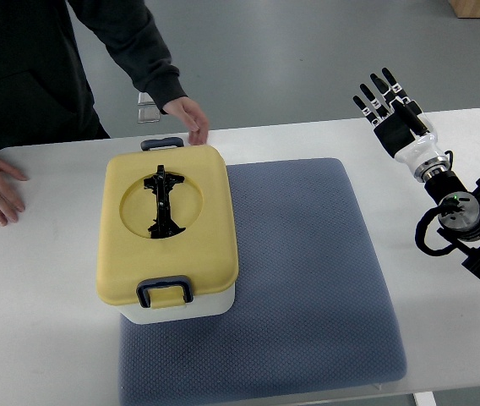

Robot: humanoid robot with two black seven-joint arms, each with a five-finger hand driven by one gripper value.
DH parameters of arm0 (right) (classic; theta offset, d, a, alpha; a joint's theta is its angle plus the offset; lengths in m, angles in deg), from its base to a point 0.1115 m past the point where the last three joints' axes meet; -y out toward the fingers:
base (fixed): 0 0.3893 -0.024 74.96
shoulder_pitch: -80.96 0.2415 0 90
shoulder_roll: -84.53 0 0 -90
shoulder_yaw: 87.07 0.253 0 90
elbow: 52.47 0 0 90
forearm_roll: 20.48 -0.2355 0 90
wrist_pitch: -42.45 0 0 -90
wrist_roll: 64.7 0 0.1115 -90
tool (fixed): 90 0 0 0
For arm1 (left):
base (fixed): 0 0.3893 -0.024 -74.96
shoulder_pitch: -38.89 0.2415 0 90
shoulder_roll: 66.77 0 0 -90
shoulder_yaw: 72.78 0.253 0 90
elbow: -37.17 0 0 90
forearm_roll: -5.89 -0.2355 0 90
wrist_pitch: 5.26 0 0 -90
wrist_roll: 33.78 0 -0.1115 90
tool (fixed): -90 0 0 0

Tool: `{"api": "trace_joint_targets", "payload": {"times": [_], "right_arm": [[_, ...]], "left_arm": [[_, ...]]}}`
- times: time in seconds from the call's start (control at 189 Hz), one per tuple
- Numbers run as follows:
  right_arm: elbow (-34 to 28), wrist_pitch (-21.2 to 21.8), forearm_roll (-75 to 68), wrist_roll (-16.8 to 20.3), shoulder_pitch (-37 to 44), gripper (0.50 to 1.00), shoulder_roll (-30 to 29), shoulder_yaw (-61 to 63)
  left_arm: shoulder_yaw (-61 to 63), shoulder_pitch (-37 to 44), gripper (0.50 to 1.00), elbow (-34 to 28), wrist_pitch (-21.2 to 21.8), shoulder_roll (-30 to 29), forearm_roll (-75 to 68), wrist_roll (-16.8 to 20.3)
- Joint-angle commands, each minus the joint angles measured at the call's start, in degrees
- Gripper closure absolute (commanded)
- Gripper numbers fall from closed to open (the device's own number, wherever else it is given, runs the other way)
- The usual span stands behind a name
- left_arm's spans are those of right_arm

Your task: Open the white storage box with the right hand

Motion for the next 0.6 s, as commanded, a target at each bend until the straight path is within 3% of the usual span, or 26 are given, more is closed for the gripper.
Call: {"api": "trace_joint_targets", "payload": {"times": [0.0, 0.333, 0.454, 0.597], "right_arm": [[0.0, 0.0, 0.0, 0.0, 0.0, 0.568, 0.0, 0.0], [-2.4, 0.1, 4.1, 0.3, 3.4, 0.570, 1.2, -0.6], [-9.1, -0.9, 14.8, 0.3, 6.6, 0.570, 5.0, -0.4], [-17.8, -5.0, 33.8, 0.3, 14.8, 0.570, 9.5, -1.8]], "left_arm": [[0.1, 0.0, 0.500, 0.1, -0.1, 0.0, 0.0, 0.0], [0.0, 0.0, 0.500, 0.0, -0.1, 0.0, 0.0, 0.0], [0.0, 0.0, 0.500, 0.2, -0.1, 0.0, 0.0, 0.0], [0.1, 0.0, 0.500, 0.7, -0.2, 0.0, 0.0, 0.0]]}}
